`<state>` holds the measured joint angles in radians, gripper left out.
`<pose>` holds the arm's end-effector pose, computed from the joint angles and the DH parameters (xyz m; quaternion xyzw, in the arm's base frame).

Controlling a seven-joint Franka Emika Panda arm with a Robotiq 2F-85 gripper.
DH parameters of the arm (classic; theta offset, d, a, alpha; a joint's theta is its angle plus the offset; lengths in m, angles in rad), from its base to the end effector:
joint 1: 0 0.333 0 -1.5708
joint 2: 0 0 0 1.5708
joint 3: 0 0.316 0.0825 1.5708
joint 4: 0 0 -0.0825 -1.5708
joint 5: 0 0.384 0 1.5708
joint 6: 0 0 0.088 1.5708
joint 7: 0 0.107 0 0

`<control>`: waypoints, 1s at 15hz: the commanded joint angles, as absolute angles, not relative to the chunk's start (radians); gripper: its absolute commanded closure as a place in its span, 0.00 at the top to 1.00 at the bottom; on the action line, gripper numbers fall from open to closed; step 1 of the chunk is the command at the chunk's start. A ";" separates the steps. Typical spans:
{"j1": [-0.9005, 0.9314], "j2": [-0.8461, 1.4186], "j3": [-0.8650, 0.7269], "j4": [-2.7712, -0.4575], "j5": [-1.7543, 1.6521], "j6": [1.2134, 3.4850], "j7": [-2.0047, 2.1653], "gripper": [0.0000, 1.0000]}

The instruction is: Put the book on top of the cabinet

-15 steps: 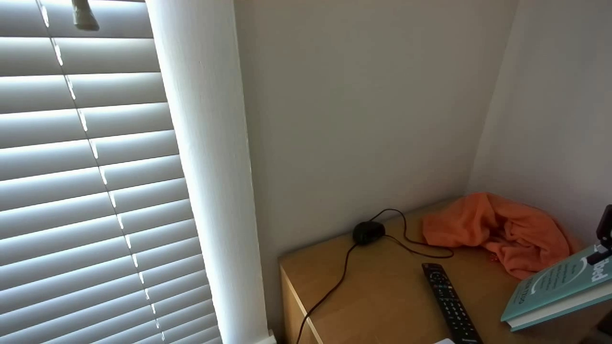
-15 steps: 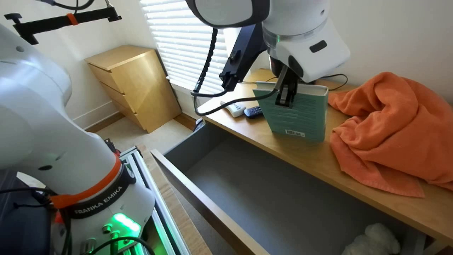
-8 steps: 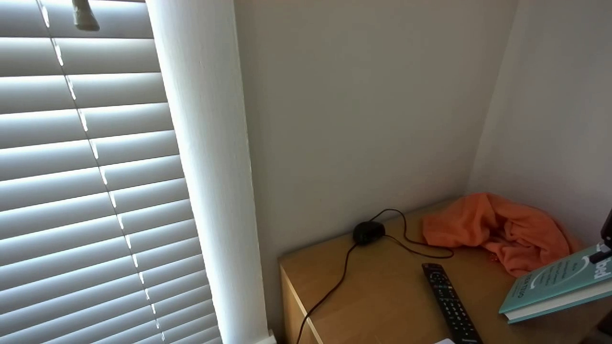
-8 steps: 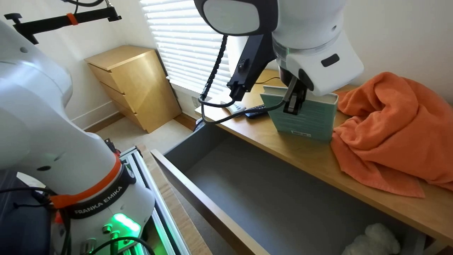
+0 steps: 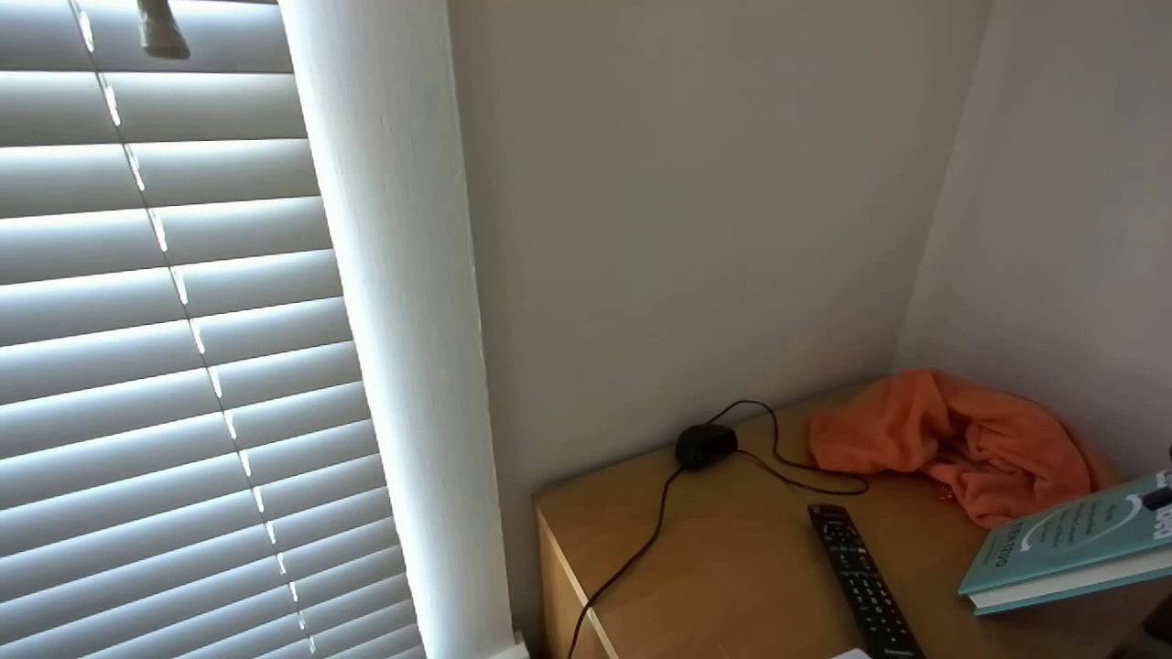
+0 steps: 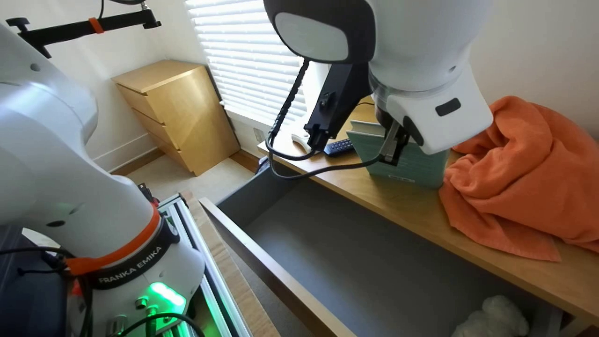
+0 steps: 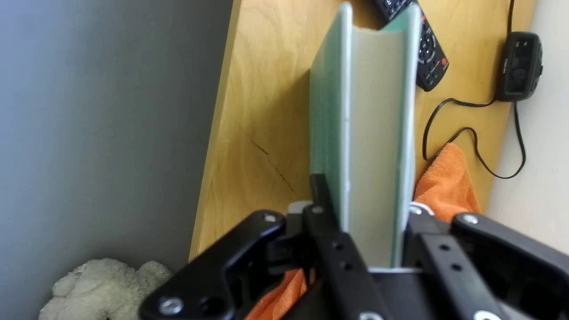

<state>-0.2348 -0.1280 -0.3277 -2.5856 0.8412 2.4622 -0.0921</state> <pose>0.3696 -0.2313 0.3017 -0.8090 0.5195 -0.0809 0.2628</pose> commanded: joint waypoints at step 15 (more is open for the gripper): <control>-0.256 0.085 -0.289 -2.554 0.801 2.481 -0.073 1.00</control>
